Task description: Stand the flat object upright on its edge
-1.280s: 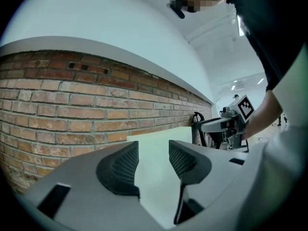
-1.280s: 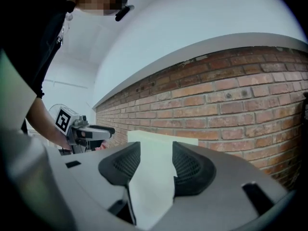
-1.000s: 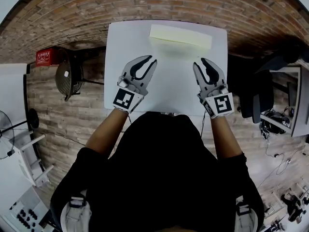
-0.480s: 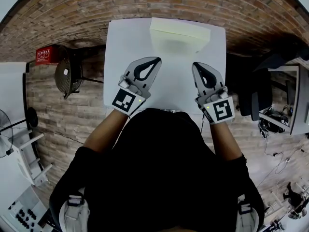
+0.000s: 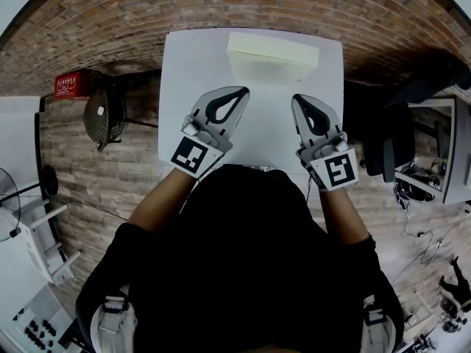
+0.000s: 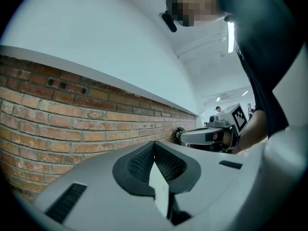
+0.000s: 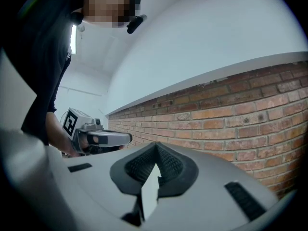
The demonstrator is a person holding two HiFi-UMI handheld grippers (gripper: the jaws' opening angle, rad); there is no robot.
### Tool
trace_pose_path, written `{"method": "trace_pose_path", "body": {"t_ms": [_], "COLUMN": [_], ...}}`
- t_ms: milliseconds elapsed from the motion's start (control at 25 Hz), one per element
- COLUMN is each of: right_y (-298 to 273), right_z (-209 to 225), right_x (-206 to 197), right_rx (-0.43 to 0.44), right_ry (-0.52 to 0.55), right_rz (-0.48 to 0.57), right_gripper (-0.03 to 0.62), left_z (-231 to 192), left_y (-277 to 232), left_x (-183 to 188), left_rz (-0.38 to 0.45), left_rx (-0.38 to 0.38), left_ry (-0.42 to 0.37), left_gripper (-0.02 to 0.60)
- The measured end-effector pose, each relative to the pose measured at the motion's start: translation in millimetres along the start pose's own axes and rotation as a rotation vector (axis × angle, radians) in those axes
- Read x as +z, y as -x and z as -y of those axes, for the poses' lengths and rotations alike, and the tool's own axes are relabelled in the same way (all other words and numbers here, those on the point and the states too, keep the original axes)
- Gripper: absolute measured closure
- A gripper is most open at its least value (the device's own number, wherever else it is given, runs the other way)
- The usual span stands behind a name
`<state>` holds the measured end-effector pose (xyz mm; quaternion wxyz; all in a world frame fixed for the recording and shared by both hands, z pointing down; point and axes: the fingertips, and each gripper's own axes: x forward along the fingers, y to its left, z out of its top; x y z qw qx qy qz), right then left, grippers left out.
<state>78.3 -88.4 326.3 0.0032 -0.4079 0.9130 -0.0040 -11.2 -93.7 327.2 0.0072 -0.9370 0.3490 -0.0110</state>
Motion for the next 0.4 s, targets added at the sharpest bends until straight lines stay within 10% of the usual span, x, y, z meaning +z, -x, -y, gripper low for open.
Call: {"method": "trace_pose_path", "body": {"t_ms": [400], "right_y": [0.6], "right_z": [-8.0], "right_x": [10.7], "right_rx": [0.004], "right_ry": [0.015], "right_rz": [0.020], "right_gripper": [0.589], "left_z": [4.5], "left_y": [1.1], "left_x": [5.4], "left_rz": [0.016], "left_rx": [-0.008], "left_ry": [-0.006], "left_gripper": [0.561]}}
